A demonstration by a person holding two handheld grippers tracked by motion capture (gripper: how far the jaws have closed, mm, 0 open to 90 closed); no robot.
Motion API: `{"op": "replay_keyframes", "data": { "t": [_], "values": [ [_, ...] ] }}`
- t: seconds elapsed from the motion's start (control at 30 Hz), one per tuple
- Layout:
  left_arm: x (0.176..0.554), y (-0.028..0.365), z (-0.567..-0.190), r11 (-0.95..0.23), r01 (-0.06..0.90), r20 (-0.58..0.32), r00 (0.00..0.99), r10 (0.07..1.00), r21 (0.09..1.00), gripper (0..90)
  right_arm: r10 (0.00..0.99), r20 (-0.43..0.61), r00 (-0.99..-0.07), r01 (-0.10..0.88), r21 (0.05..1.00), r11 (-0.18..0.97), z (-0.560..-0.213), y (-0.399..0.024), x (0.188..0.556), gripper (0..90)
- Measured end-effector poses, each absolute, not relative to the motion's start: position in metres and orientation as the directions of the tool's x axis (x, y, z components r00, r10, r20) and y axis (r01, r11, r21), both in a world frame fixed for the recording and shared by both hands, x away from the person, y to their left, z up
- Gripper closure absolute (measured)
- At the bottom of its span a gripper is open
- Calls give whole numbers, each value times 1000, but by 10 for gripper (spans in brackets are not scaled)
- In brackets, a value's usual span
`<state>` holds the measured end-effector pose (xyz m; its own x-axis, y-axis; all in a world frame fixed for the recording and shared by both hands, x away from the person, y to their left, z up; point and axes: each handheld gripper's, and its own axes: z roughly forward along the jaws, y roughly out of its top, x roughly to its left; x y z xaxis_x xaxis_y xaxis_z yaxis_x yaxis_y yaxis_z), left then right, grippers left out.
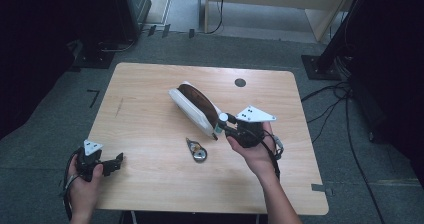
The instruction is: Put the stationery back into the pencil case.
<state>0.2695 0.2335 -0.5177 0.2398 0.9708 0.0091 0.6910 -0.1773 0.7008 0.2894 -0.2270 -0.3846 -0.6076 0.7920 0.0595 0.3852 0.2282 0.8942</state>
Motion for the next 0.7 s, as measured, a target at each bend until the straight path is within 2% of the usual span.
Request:
{"op": "replay_keyframes", "data": {
  "t": [0.7],
  "values": [
    [270,233,-518,-176,689,9,239,971,703,84,806,49,-590,397,887,237,-390,-208,332,652]
  ]
}}
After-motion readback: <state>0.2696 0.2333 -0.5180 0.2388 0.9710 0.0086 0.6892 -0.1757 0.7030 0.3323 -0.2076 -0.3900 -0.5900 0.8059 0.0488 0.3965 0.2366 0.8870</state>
